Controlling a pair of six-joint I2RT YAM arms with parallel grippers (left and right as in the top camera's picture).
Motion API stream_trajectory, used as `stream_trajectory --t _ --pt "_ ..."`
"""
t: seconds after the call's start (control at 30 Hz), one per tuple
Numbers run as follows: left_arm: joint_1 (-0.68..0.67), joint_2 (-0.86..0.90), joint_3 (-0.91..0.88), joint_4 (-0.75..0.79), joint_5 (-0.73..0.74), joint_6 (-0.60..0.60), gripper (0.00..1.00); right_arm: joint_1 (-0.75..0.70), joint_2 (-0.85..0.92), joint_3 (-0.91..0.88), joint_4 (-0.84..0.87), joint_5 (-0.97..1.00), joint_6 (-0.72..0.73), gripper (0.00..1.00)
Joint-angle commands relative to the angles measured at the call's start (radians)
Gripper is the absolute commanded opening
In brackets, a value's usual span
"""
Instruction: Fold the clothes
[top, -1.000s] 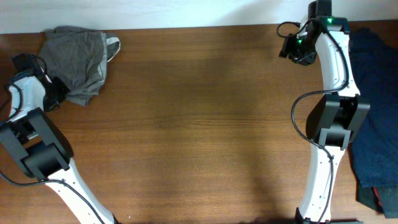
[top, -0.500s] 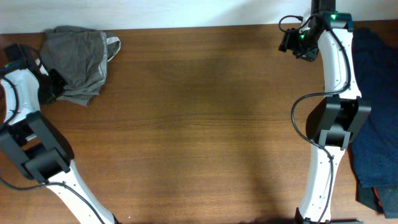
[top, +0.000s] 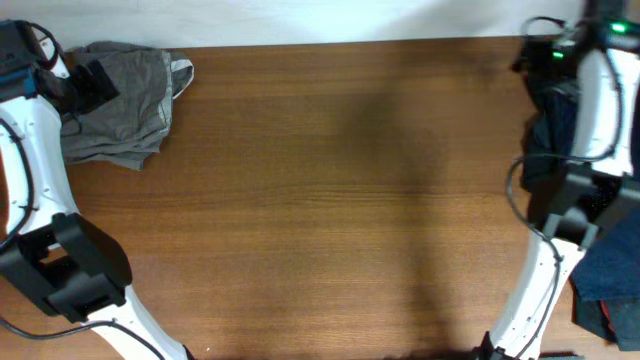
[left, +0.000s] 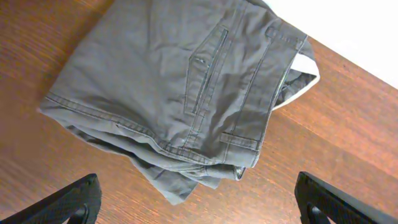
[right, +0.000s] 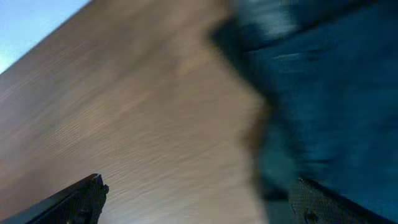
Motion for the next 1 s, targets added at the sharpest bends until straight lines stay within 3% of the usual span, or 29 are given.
stream_trajectory --t 0.0,0.13,0.3,0.43,0.7,0.8,0.97 --pt "-0.009 0.0 0.002 0.0 -0.011 0.012 0.99 -0.051 -0.051 0.019 -0.003 0.077 -0.017 0.99" --pt "-0.016 0.0 0.002 0.004 -0.01 0.011 0.99 -0.071 -0.05 0.019 0.005 0.095 -0.117 0.99" --pt "-0.023 0.0 0.002 0.021 0.029 0.011 0.99 -0.057 -0.05 0.005 0.05 0.107 -0.348 0.99" --pt "-0.023 0.0 0.002 0.026 0.066 0.008 0.99 -0.035 -0.046 -0.028 0.085 0.16 -0.419 0.99" --pt "-0.024 0.0 0.002 0.026 0.083 0.009 0.99 0.002 -0.041 -0.088 0.105 0.229 -0.408 0.99" --pt "-0.024 0.0 0.002 0.026 0.083 0.008 0.99 0.013 -0.046 -0.086 0.092 0.229 -0.331 0.99" --pt "-0.024 0.0 0.002 0.026 0.083 0.009 0.99 0.056 -0.103 -0.059 -0.051 0.222 -0.232 0.98"
